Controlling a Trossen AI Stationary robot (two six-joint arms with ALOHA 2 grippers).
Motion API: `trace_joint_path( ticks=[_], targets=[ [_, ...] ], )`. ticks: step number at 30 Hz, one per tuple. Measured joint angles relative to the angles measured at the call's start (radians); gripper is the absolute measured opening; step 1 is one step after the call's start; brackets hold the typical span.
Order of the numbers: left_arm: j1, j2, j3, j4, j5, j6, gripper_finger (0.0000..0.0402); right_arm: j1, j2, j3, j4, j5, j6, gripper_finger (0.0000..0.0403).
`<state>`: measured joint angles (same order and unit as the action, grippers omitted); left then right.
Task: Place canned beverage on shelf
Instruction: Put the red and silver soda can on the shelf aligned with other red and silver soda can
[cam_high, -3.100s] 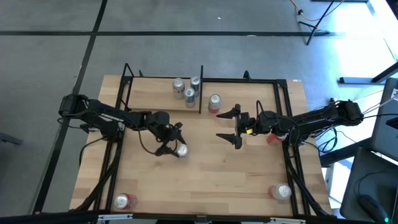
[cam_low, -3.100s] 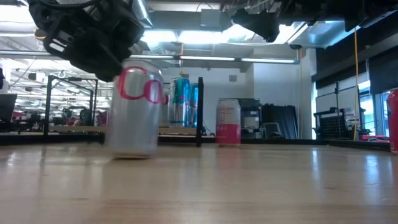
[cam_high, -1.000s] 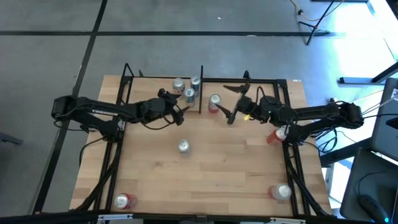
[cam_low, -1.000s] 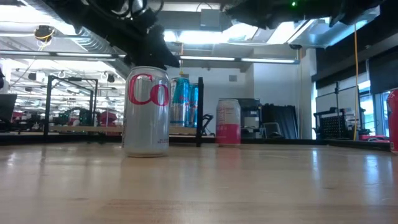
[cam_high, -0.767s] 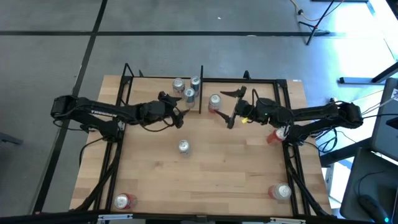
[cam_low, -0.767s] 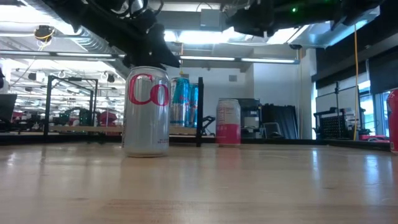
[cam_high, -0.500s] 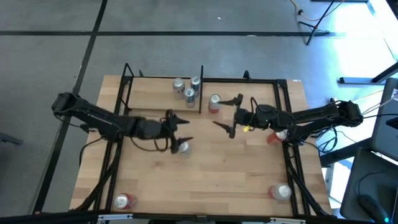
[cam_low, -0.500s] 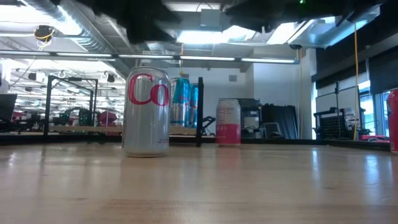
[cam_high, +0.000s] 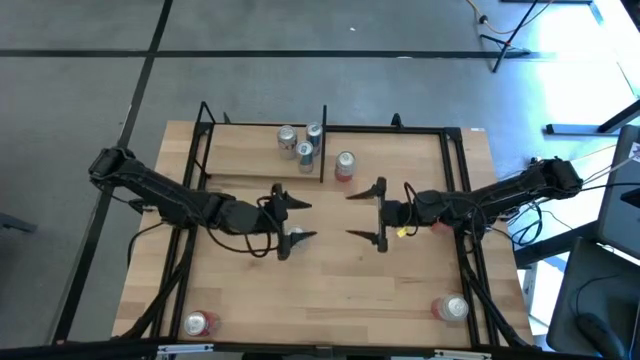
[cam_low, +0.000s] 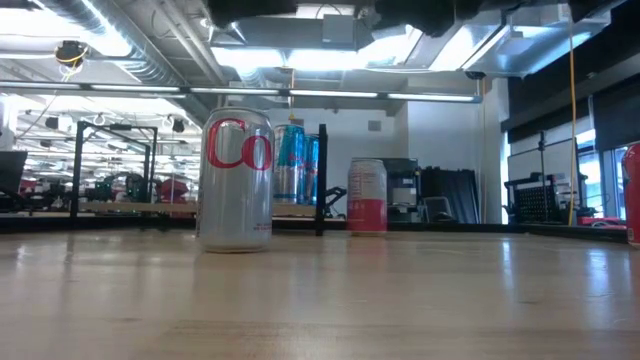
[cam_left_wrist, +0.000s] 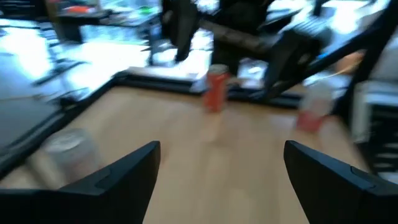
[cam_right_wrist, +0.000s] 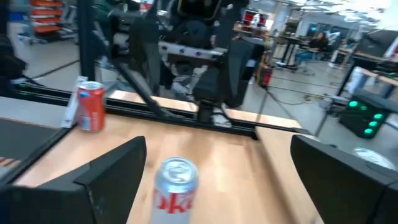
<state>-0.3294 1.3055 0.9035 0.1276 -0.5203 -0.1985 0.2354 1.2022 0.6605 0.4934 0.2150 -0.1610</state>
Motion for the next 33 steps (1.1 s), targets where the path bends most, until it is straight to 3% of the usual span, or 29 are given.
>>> trace_joint_path(
  ticks=[6, 10, 15, 19, 27, 33],
  targets=[
    [0.027, 0.0, 0.0, -0.032, 0.068, -0.001, 0.0328, 0.072, 0.0, 0.0, -0.013, 0.002, 0.055, 0.0386],
    [0.051, 0.0, 0.0, -0.1, 0.122, -0.008, 0.0354, 0.116, 0.0, 0.0, -0.018, 0.004, 0.079, 0.0386],
    [0.063, 0.0, 0.0, -0.215, 0.192, -0.011, 0.039, 0.176, 0.0, 0.0, -0.054, 0.084, 0.091, 0.0386],
    [0.035, 0.0, 0.0, -0.244, 0.25, -0.053, 0.0397, 0.215, 0.0, 0.0, -0.092, 0.17, 0.094, 0.0386],
    [-0.006, 0.015, 0.0, -0.463, 0.047, -0.35, 0.0398, 0.223, 0.0, 0.0, -0.101, 0.204, 0.104, 0.0386],
    [-0.006, 0.104, 0.0, -0.389, 0.07, -0.433, 0.0398, 0.223, 0.0, 0.0, -0.098, 0.204, 0.095, 0.0386]
  ],
)
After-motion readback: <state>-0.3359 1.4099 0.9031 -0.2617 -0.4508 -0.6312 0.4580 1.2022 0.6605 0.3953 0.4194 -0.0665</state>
